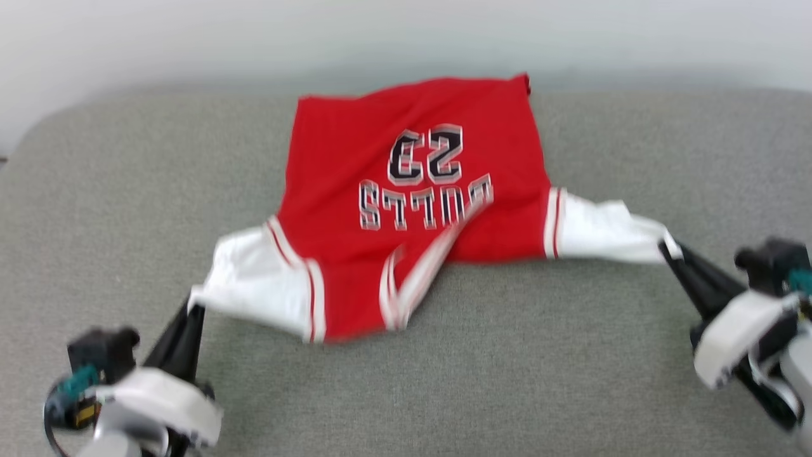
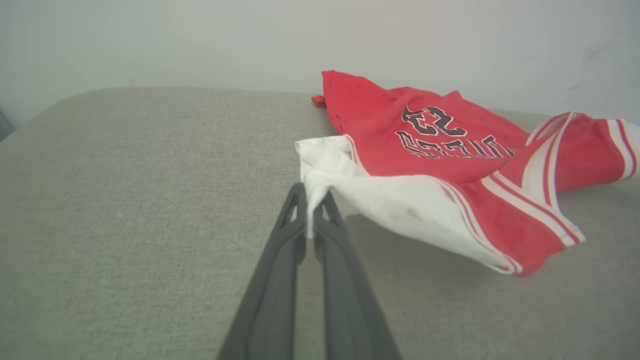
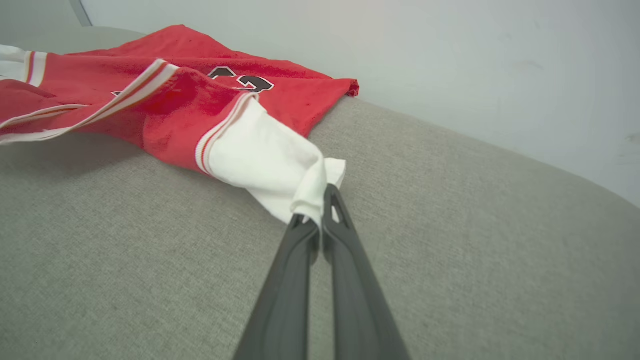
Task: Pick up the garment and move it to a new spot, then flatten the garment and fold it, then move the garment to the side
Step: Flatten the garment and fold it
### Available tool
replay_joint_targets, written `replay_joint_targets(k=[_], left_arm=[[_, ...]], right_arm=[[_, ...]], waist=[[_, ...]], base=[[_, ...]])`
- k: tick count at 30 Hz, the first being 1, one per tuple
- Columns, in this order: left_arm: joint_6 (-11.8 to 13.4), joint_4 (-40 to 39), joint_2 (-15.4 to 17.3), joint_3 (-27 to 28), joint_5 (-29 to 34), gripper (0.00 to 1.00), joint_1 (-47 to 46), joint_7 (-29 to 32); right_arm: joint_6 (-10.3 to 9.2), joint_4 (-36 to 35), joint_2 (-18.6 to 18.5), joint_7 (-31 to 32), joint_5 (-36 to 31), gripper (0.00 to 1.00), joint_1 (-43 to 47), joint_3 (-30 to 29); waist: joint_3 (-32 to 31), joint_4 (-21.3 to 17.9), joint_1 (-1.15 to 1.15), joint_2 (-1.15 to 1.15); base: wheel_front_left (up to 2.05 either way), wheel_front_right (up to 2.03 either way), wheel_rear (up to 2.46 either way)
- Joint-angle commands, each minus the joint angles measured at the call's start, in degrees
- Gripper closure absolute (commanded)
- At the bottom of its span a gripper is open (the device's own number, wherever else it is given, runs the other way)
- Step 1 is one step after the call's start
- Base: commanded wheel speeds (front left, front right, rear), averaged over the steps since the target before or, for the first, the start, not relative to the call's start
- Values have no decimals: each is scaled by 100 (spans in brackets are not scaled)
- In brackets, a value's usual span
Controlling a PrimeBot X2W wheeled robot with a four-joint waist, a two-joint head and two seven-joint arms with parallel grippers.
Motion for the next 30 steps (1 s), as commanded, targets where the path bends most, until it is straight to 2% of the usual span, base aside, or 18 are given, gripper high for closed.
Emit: replay_joint_targets(k=[1,8,17,22,27,28,29,30], left_arm=[[0,70,-24,55,8,100,235,-13],[2,427,-145,277,62,100,1097,-13],[12,548,-402,677,245,100,1900,-13],[-17,557,-487,818,330,100,2159,-13],[-48,484,-583,892,429,100,2194,-13],[-52,459,-603,884,456,100,2158,-13],[-68,435,-613,864,501,100,2111,-13],[-77,411,-626,843,538,100,2067,-13]], right_arm=[[-9,-55,-47,33,23,100,336,-114],[-10,-394,-35,235,45,100,1782,-858],[-10,-1104,160,723,-11,100,3420,-1841],[-10,-1433,272,1046,-91,100,4114,-2293],[-10,-1693,390,1312,-239,100,4415,-2640],[-10,-1742,437,1343,-275,73,4408,-2704],[-10,-1799,486,1367,-299,7,4387,-2756],[-10,-1836,528,1382,-329,0,4355,-2830]], waist=[[-292,0,2,-1],[-670,-42,2,-1],[-799,-20,2,-1],[-815,18,2,-1],[-774,51,2,-1],[-758,60,2,-1],[-739,73,2,-1],[-721,86,2,-1]], base=[[0,0,0],[0,0,0],[0,0,0],[0,0,0],[0,0,0],[0,0,0],[0,0,0],[0,0,0]])
